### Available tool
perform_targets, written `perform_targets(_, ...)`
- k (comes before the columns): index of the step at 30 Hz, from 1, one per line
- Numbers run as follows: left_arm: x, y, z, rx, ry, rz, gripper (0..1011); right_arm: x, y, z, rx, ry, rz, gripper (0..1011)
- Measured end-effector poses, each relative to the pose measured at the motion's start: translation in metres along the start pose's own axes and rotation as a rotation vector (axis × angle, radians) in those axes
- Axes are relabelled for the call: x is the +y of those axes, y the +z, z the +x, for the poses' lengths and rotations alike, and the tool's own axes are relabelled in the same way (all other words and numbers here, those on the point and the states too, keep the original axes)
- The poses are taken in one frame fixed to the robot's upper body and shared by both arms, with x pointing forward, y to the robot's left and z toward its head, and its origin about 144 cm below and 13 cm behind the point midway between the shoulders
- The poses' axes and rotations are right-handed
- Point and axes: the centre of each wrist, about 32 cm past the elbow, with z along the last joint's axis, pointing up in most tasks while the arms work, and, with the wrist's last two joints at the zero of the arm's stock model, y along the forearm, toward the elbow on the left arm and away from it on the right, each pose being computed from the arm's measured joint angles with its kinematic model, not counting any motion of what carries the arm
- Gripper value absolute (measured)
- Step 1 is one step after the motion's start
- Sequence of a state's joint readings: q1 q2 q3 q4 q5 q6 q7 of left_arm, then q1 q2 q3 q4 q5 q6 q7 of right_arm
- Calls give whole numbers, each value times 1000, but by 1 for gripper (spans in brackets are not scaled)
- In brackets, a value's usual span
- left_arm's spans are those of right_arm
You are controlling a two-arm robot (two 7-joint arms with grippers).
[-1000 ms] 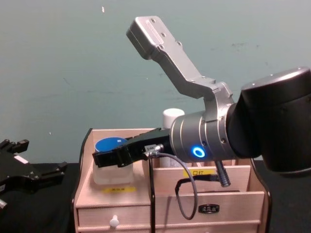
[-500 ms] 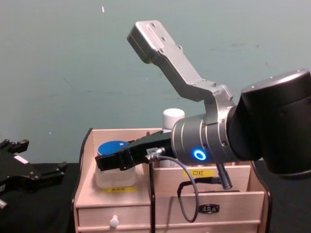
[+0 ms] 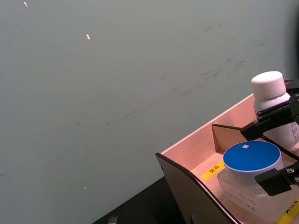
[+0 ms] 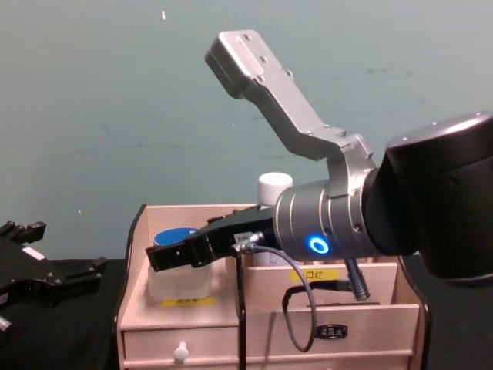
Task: Pick up the facial cleanser and watermelon frost from the table and place them into the tiered storage box.
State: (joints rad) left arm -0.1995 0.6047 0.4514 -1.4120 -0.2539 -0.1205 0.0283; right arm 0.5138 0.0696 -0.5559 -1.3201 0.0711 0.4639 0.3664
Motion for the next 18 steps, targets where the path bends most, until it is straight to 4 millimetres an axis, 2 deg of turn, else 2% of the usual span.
perform_targets(11,0,0,0,0,0,0,1009,-19,9,-2,-43,-14,86,1002)
perform_targets(12,0,0,0,0,0,0,1010,-30,12,-3,-62,-30,128,1002)
perform_targets(18,0,0,0,0,0,0,1010,-59,11,-5,-126,-129,210,1002)
